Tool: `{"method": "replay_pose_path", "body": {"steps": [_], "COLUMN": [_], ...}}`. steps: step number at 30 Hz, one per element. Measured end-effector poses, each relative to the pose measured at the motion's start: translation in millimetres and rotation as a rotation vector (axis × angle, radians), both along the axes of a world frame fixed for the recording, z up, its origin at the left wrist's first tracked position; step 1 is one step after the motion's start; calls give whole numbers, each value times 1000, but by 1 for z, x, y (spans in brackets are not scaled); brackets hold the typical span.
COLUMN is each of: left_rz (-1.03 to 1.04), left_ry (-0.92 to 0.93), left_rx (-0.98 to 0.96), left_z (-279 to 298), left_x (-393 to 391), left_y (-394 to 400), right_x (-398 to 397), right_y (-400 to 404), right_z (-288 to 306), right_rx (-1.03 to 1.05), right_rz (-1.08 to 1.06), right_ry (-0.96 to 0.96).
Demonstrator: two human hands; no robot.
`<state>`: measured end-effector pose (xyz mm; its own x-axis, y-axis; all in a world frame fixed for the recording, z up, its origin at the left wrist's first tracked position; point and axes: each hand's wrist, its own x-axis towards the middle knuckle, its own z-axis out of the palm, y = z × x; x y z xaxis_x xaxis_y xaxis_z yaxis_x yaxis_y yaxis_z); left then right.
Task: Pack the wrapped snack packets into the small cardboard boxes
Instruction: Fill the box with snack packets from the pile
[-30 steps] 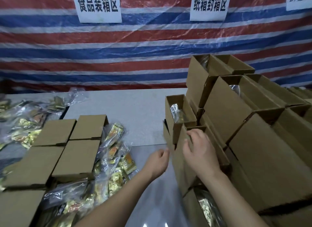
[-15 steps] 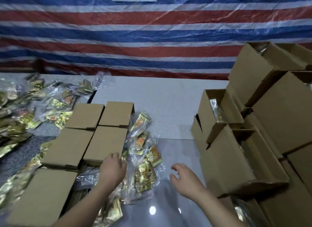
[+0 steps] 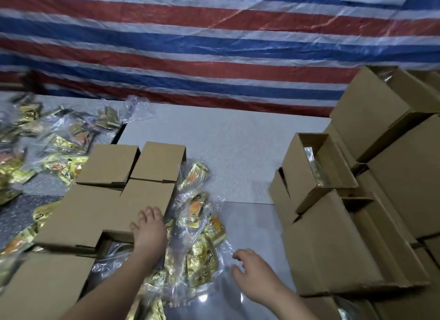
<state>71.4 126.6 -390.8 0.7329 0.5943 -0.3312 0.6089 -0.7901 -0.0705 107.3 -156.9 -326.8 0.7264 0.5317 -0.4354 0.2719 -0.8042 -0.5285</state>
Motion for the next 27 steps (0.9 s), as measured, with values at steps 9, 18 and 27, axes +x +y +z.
{"method": "replay_pose_path", "body": {"steps": [9, 18, 27], "left_rz": [-228, -476, -801], "left_ry": [-42, -38, -625], "left_rx": [235, 317, 398], "left_z": [38, 104, 146], "left_x": [-15, -50, -78], "left_y": [-4, -18, -37], "right_x": [-10, -20, -21], "right_y": [23, 18, 21], "right_z": [14, 28, 49], "right_rx": [77, 105, 354], "right_rz": [21, -20, -312], "right_ry": [-14, -14, -116]}}
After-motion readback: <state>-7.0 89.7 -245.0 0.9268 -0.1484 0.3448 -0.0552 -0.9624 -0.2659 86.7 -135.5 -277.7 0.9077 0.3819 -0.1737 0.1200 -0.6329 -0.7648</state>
